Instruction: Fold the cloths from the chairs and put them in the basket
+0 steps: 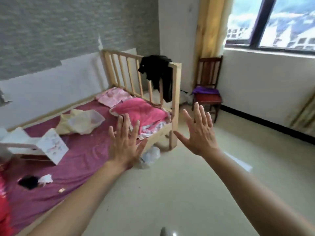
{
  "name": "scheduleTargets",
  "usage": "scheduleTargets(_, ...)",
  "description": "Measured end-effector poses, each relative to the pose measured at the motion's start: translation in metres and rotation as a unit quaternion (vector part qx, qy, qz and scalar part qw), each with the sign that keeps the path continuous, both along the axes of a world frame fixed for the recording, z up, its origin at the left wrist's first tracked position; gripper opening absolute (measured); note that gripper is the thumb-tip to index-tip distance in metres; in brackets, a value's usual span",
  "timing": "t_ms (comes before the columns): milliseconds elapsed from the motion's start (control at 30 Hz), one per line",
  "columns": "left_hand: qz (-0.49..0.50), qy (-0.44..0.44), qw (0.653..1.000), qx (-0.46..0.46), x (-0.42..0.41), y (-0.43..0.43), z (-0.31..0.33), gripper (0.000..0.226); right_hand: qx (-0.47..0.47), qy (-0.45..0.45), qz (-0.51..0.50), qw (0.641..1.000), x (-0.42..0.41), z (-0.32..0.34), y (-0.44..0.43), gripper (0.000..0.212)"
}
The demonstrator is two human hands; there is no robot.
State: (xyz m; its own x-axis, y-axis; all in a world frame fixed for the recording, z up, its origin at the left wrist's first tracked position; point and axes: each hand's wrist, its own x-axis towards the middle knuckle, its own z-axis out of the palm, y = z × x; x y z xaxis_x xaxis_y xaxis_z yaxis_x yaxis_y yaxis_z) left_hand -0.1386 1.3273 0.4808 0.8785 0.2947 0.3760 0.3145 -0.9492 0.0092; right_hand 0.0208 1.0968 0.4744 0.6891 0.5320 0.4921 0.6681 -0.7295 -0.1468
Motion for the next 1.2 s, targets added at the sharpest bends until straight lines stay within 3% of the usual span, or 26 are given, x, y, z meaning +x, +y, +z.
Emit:
scheduleTargets(200, -0.152, 0.001, 0.988, -0.033, 0.214, -0.1, -0.019, 0.075, -0.046, -0.002, -0.166, 0.985, 0.139, -0.009, -0.134, 0.086)
scheduleTargets(400, -0.265, 0.007, 0.963, -0.037, 0.383, -0.202, -0.008, 0.073, -0.071, -0.008, -0.272, 0.96, 0.235, 0.004, -0.249, 0.086)
scheduleTargets(767, -0.47, 0.06, 0.88, -0.027, 0.589, -0.443, -0.021, 0.076, 0.011, 0.053, -0.503, 0.862, 0.314, -0.031, -0.468, 0.087)
scheduleTargets(1200, -0.579, 0.033, 0.815, -0.018, 0.804, -0.701, 0.008, 0.074, 0.004, 0.085, -0.599, 0.796, 0.492, -0.022, -0.686, 0.086)
